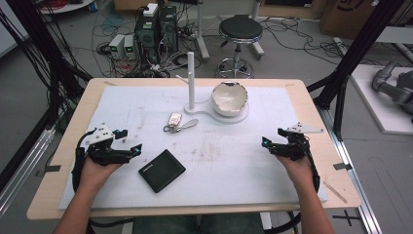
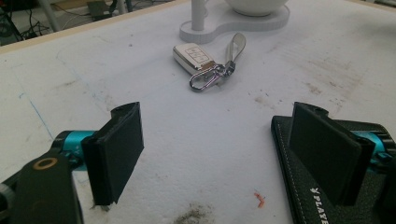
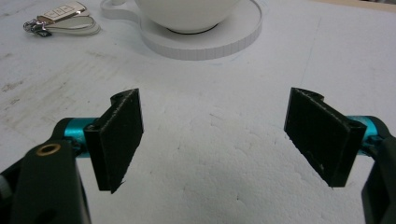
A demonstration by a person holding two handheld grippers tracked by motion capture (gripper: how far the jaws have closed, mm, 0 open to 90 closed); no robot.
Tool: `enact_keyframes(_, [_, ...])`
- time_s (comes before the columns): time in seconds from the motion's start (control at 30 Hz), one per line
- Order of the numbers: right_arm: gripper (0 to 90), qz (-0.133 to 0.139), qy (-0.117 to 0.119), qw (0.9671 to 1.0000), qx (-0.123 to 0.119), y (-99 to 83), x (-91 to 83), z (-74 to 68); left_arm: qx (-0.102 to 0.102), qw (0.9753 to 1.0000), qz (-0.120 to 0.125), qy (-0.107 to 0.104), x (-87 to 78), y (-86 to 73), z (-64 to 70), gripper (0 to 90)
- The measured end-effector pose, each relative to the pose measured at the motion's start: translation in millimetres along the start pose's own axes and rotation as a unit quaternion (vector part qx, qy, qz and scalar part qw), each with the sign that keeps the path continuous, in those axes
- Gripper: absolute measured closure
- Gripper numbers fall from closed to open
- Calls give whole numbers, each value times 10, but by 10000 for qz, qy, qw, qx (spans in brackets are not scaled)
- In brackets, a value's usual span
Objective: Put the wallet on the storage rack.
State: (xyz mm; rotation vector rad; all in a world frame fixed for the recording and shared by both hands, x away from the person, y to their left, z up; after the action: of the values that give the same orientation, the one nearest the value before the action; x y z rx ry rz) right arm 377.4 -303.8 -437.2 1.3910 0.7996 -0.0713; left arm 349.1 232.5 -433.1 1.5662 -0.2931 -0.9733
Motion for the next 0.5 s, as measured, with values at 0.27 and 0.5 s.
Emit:
enact_keyframes(0.27, [199, 19, 68, 10000, 23, 6, -7, -19, 39, 10000, 2, 4, -3, 10, 15, 183])
enact_keyframes(0.5, [199, 33, 177, 9998, 47, 26, 34, -60, 47, 10000, 17, 32, -49, 3, 13, 182])
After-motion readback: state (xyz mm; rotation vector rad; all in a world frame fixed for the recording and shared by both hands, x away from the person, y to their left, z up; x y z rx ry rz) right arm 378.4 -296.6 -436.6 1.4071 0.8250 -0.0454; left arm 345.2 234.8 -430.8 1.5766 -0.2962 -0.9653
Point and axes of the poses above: each handheld gripper's, and its own axes: x roughly forward along the jaws, y roughly out of its top, z roughly to its right, the point moved 4 cm from there along x, roughly forward along the jaws, and after that the axes turned 4 degrees about -y, right-handed, at the moved point
